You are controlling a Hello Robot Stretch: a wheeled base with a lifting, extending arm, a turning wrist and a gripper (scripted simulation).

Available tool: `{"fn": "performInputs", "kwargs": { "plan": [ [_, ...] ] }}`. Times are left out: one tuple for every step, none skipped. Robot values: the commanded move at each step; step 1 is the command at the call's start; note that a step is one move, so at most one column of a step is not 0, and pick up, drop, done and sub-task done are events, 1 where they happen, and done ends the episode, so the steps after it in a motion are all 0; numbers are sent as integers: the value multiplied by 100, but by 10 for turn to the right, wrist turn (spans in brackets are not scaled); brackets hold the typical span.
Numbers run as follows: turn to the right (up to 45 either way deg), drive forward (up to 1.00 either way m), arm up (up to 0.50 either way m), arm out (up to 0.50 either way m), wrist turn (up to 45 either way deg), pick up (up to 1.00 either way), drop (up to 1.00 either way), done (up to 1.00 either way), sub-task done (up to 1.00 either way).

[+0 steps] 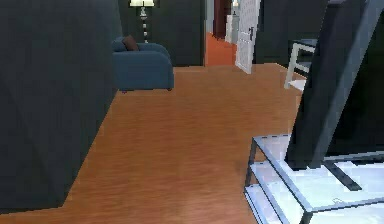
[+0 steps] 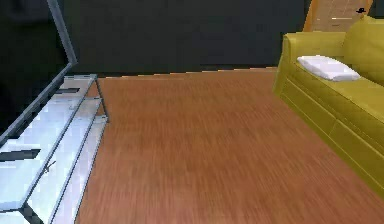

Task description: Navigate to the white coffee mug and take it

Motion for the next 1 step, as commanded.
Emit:
{"fn": "performInputs", "kwargs": {
  "plan": [
    [0, 60, 0, 0, 0, 0, 0, 0, 0]
  ]
}}
